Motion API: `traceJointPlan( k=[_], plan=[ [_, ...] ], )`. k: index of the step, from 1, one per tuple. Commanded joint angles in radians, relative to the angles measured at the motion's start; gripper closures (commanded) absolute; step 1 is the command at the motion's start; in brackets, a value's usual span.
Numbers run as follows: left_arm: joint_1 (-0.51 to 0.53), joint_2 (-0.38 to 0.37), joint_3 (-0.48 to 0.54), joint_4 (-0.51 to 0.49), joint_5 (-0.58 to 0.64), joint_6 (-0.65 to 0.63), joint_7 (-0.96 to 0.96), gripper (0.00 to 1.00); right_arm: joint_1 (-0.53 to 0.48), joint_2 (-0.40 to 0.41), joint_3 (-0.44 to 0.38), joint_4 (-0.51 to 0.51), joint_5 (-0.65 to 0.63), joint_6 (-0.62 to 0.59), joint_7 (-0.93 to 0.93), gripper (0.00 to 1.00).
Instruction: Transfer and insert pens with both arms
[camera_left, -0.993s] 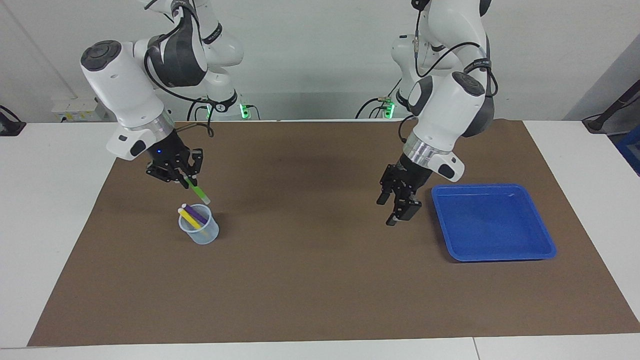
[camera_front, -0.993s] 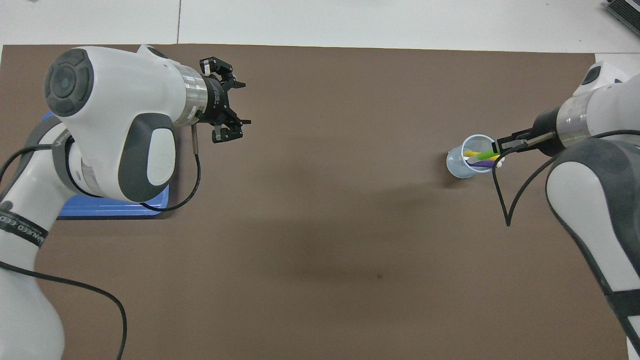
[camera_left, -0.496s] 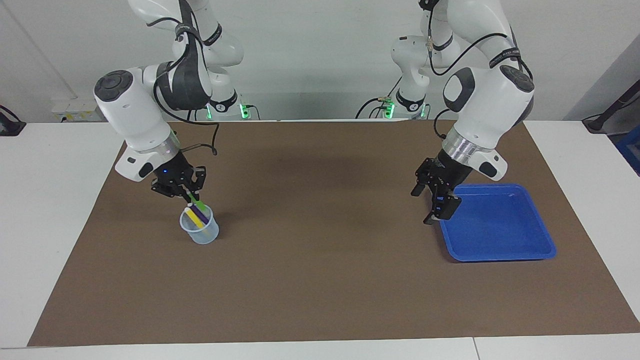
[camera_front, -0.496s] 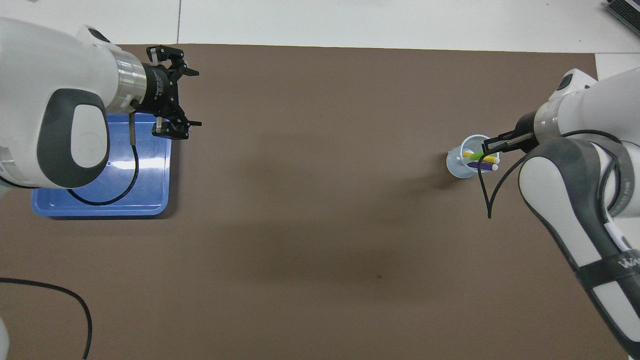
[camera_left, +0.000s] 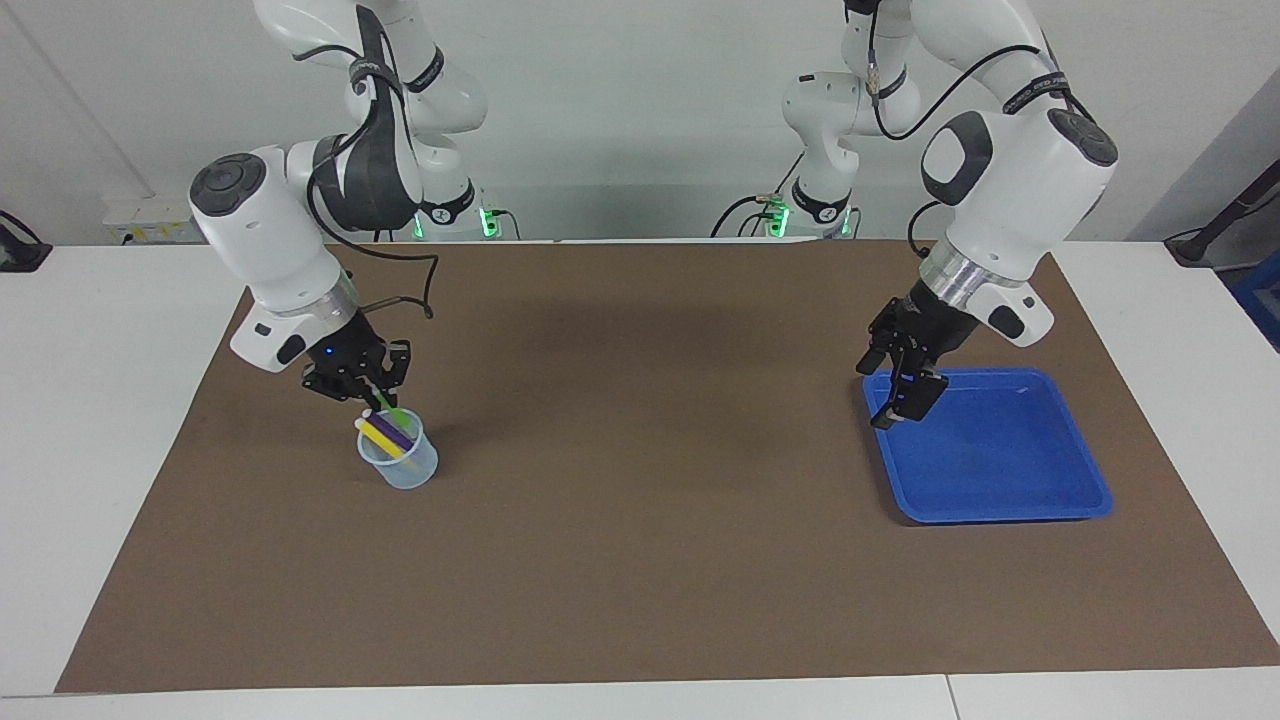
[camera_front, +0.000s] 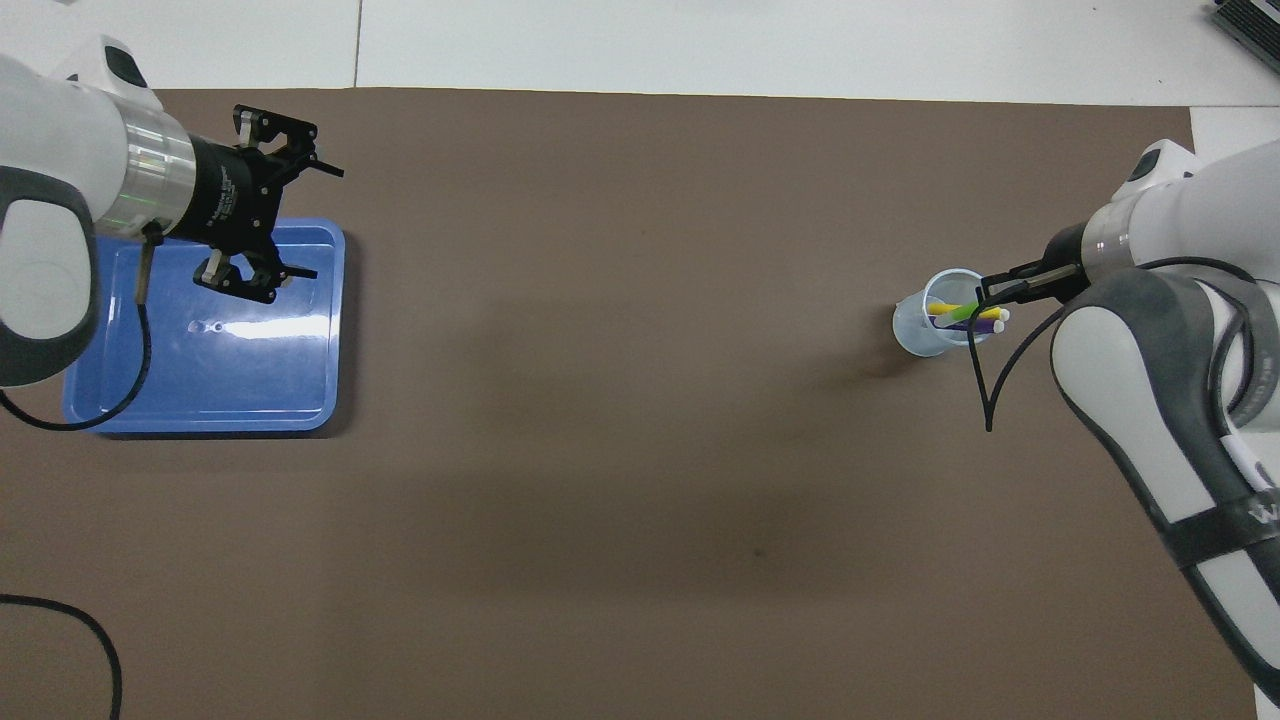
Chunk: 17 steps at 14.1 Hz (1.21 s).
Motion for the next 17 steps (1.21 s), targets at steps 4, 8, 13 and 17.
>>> traceJointPlan(
  k=[4, 8, 13, 17],
  plan=[
    [0.031, -0.051, 0.001, -0.003, 0.119, -0.160, 0.308, 0.00, -0.006, -0.004, 0.013, -0.054, -0.021, 0.055, 0.096, 0.65],
    [0.032, -0.076, 0.001, -0.003, 0.196, -0.241, 0.508, 0.00, -0.009, -0.003, 0.013, -0.046, -0.021, 0.047, 0.107, 0.00],
    [0.032, -0.102, 0.001, -0.012, 0.248, -0.318, 0.711, 0.00, -0.011, -0.047, 0.006, 0.017, -0.024, -0.095, 0.110, 0.00],
    [0.032, -0.135, 0.001, -0.012, 0.287, -0.391, 0.875, 0.00, -0.035, -0.150, 0.004, 0.037, -0.061, -0.205, 0.108, 0.00]
  ],
)
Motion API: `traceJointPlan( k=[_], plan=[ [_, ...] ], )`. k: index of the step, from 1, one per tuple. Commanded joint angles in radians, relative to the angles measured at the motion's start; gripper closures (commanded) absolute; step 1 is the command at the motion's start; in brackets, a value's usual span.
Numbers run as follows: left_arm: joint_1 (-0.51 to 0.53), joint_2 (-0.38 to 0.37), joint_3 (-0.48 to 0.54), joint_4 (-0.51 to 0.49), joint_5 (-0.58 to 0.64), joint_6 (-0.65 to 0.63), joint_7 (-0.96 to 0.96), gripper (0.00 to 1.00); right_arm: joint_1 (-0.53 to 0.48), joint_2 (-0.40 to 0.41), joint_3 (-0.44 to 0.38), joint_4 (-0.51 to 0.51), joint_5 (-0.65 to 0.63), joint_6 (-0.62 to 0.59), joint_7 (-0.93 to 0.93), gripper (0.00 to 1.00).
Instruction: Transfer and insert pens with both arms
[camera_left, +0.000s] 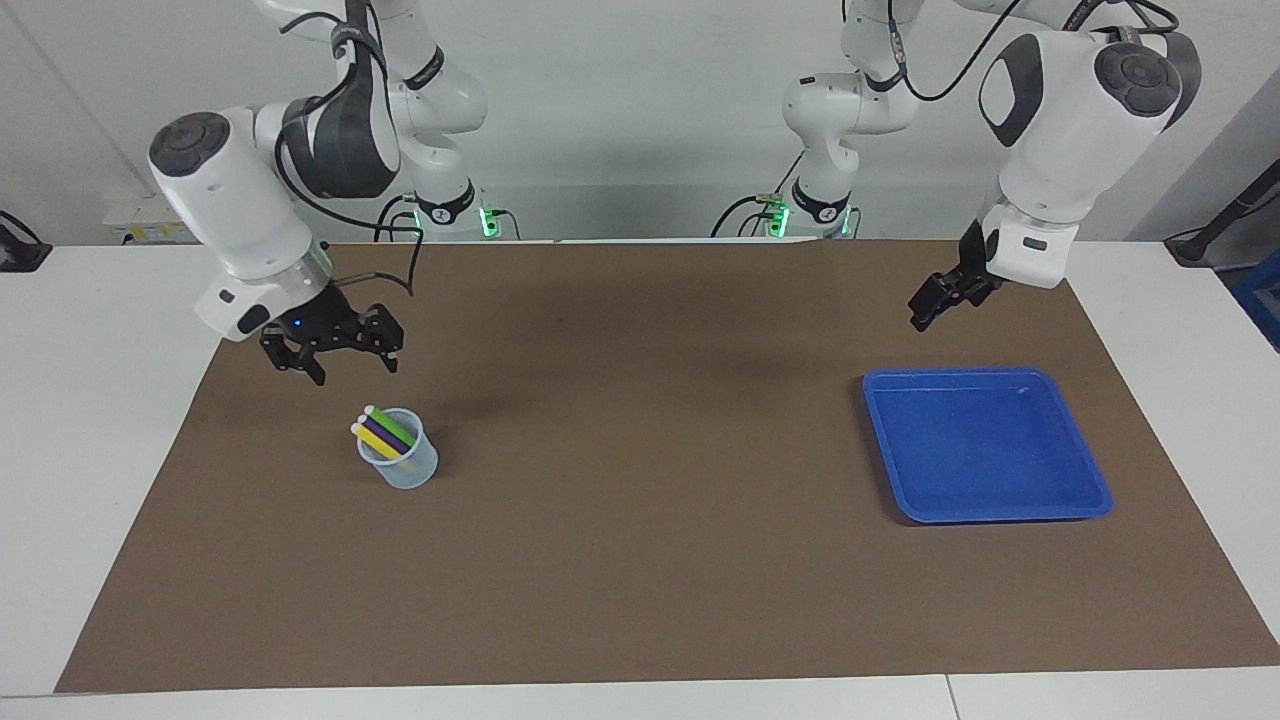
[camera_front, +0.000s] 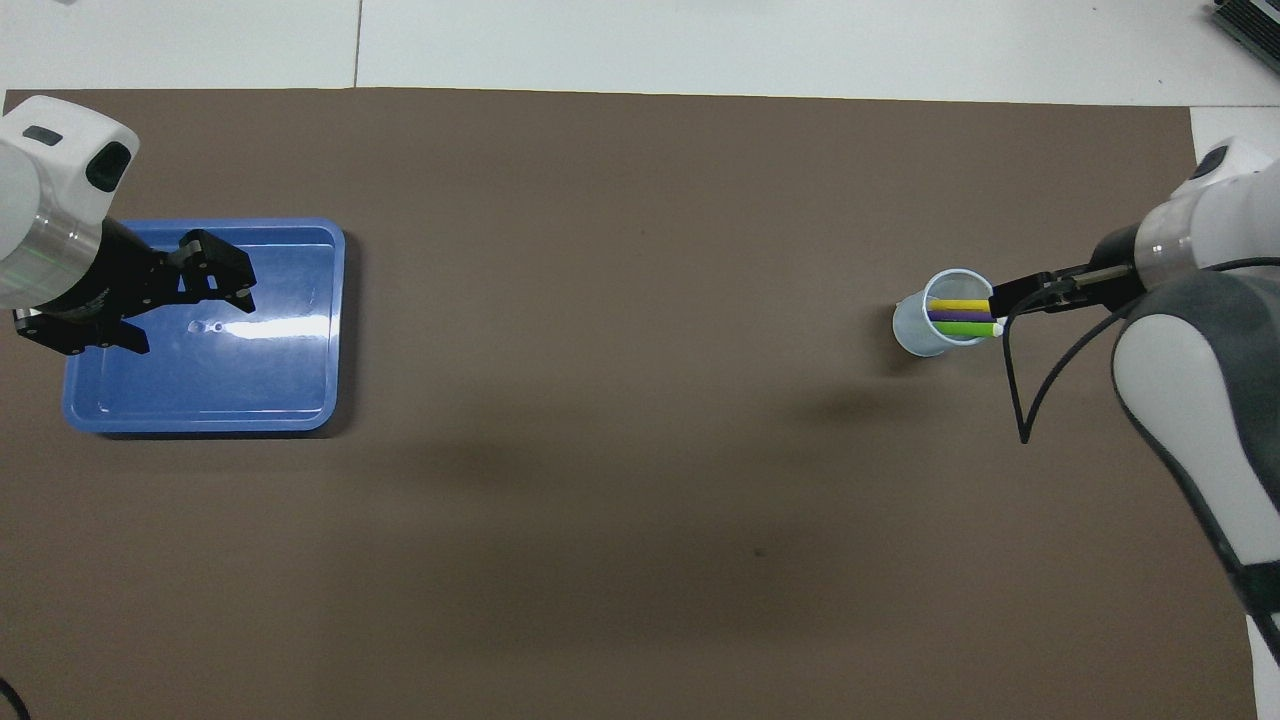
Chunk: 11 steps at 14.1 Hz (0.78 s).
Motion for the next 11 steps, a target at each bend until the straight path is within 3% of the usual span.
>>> traceJointPlan(
  k=[1, 3, 11],
  plan=[
    [0.002, -0.050, 0.000, -0.010, 0.025, -0.058, 0.122, 0.00, -0.017, -0.091, 0.008, 0.002, -0.038, -0.093, 0.024, 0.00],
    [-0.010, -0.065, -0.003, -0.010, 0.023, -0.071, 0.121, 0.00, -0.017, -0.129, 0.009, 0.014, -0.067, -0.148, 0.021, 0.00],
    [-0.016, -0.085, -0.012, -0.038, 0.023, -0.062, 0.111, 0.00, -0.017, -0.142, 0.014, 0.006, -0.072, -0.179, 0.018, 0.00]
  ],
)
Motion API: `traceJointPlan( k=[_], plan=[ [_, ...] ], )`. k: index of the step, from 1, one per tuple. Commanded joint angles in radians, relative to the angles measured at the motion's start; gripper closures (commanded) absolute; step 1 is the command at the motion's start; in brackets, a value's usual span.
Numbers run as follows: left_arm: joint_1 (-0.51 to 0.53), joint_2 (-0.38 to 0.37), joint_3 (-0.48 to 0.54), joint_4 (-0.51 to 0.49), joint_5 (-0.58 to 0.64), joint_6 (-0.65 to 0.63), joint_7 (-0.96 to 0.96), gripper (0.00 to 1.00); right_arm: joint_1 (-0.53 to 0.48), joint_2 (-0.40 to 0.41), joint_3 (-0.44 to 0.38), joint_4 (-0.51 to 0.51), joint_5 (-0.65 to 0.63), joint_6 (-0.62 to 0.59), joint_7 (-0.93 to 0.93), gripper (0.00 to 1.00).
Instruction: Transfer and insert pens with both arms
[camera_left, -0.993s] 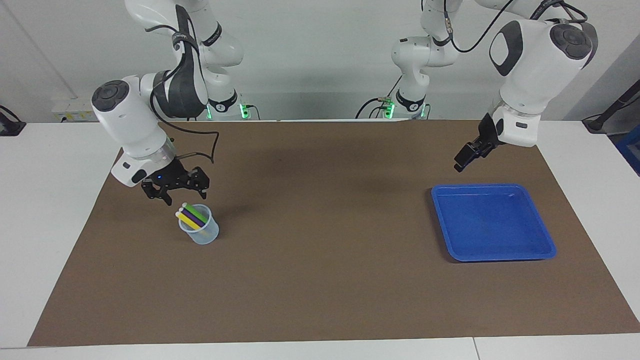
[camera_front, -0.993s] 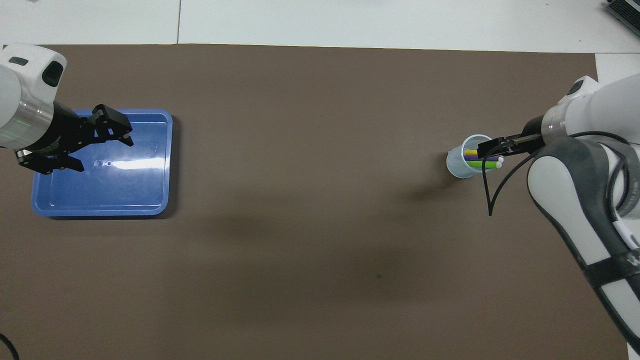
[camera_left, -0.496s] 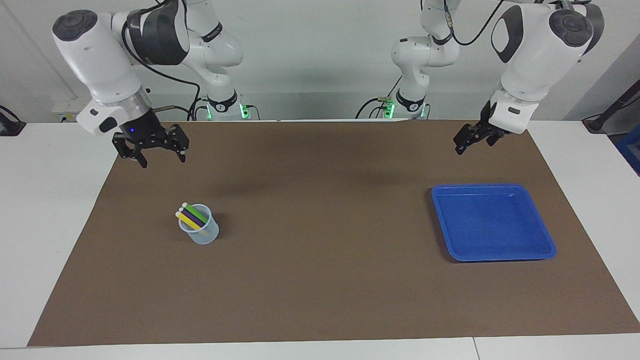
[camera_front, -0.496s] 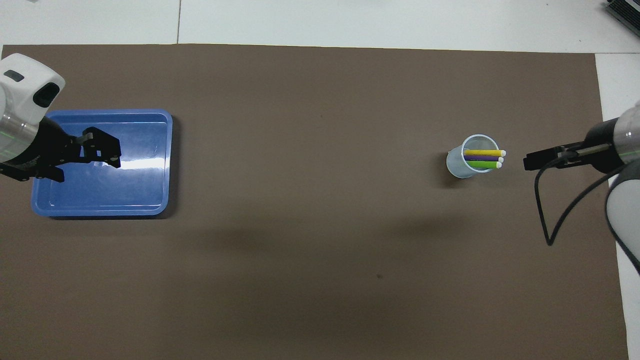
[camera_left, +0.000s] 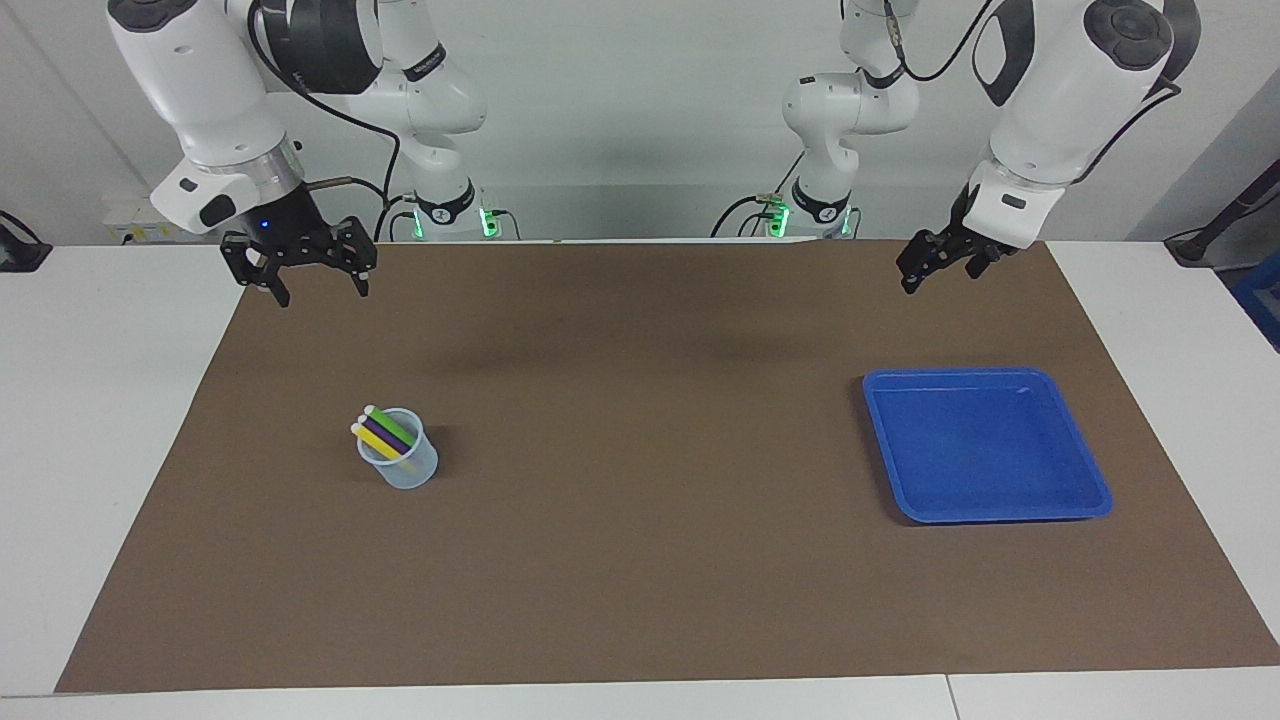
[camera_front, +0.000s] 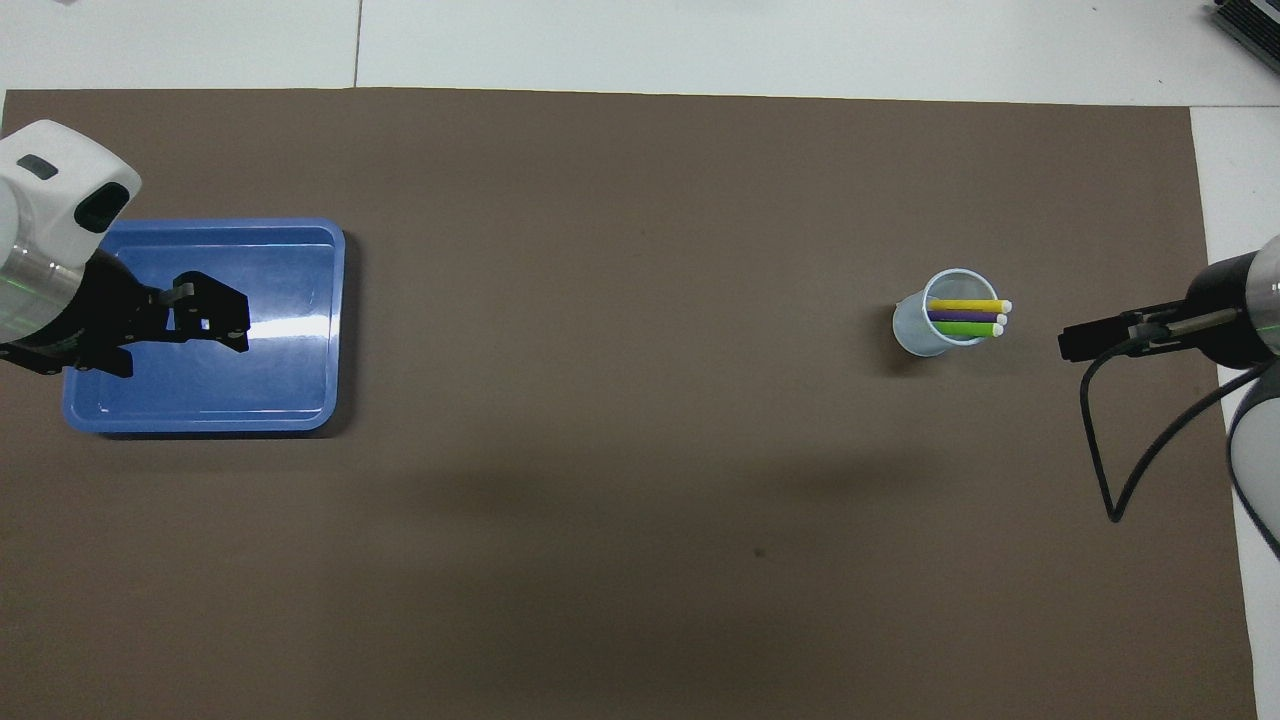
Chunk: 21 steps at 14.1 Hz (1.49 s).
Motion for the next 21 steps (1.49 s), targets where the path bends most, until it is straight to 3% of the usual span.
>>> traceJointPlan(
  k=[1, 21],
  plan=[
    [-0.008, -0.026, 0.003, -0.027, 0.021, 0.002, 0.010, 0.00, -0.008, -0.004, -0.001, -0.004, -0.021, -0.030, 0.018, 0.00],
    [-0.038, -0.021, -0.006, 0.054, 0.004, 0.031, 0.056, 0.00, -0.019, -0.012, -0.001, 0.004, -0.021, -0.074, 0.020, 0.00]
  ],
)
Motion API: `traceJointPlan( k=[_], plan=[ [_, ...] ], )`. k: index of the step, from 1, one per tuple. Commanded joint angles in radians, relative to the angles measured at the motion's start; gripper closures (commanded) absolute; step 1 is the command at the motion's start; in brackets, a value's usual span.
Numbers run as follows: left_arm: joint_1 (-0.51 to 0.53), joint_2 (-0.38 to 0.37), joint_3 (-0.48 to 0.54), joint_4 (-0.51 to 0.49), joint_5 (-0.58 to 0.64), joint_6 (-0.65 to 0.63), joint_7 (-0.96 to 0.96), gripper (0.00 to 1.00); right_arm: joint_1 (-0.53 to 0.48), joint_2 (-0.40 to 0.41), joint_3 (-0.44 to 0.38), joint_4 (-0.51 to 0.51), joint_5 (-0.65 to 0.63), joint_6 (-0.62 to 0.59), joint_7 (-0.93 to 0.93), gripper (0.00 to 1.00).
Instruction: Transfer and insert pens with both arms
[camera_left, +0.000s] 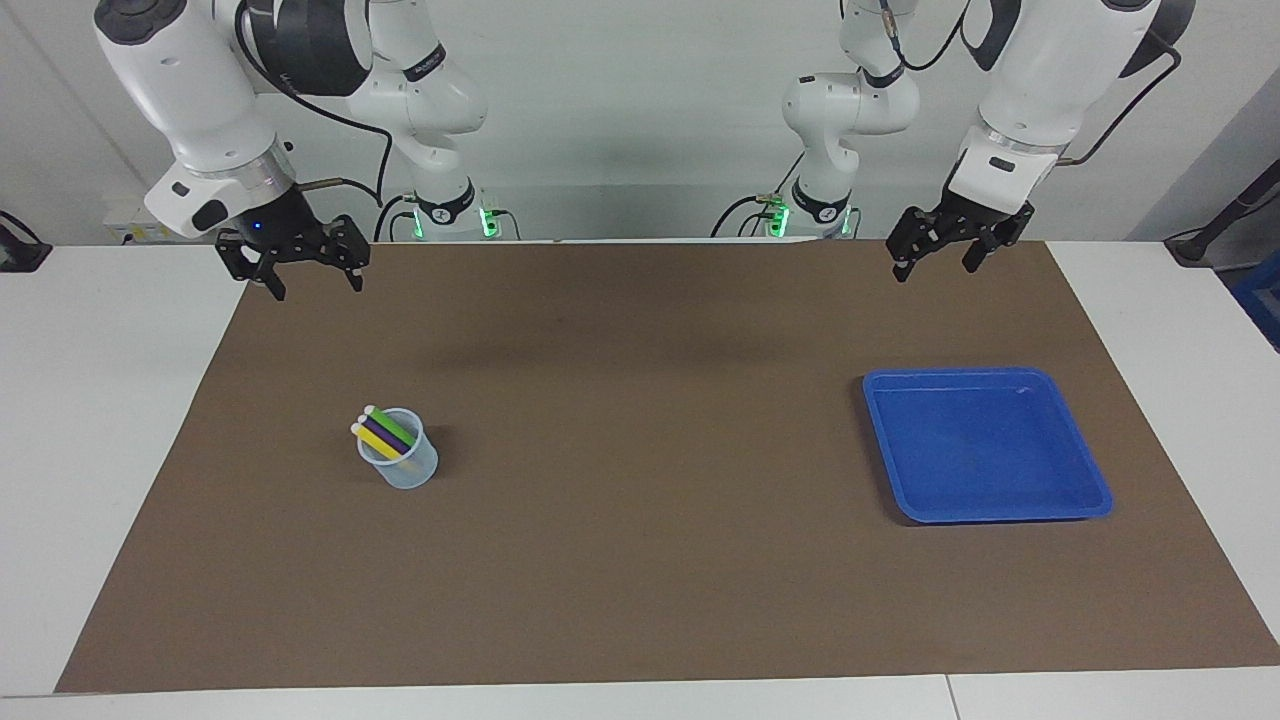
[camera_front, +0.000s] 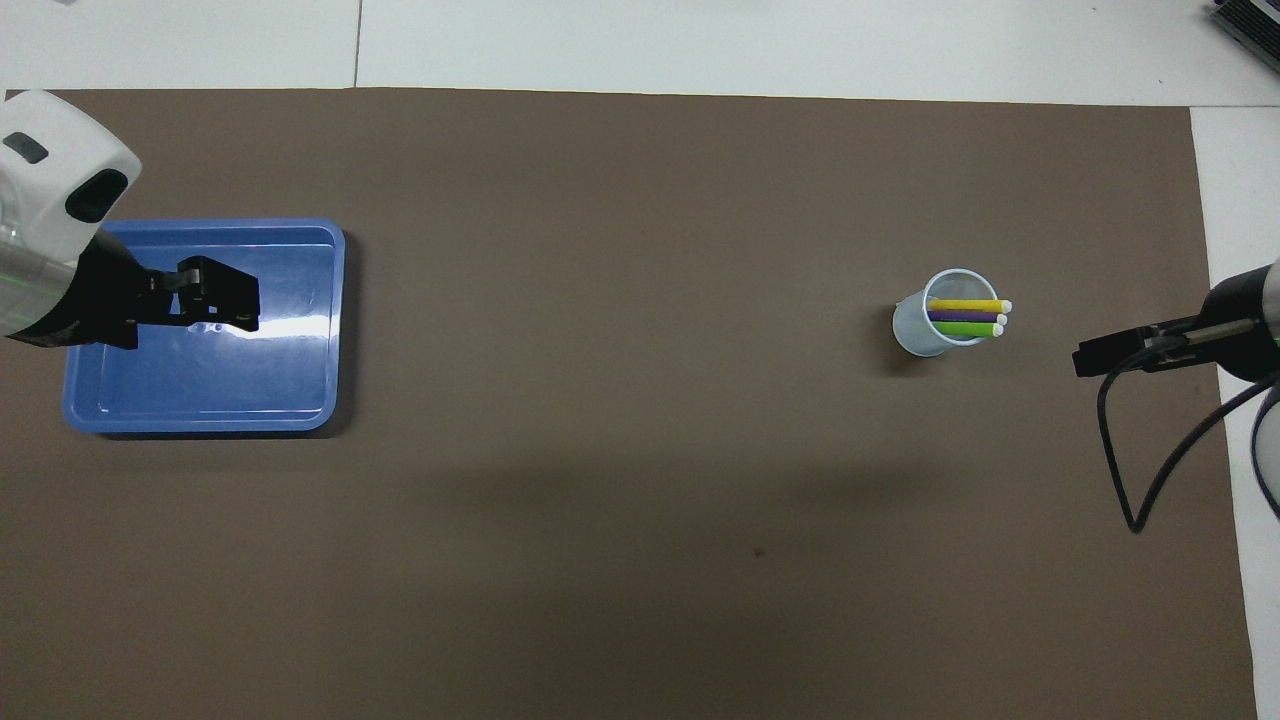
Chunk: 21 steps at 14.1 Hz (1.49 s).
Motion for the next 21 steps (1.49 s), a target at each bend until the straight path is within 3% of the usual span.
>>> traceJointPlan(
  k=[1, 21],
  plan=[
    [-0.010, -0.004, 0.007, 0.007, 0.005, -0.001, 0.013, 0.00, -0.006, -0.011, 0.010, 0.003, -0.021, -0.017, 0.021, 0.00],
    [-0.006, -0.019, 0.007, -0.029, 0.011, 0.000, 0.039, 0.00, -0.004, -0.012, 0.011, -0.003, -0.021, -0.016, 0.021, 0.00]
  ],
)
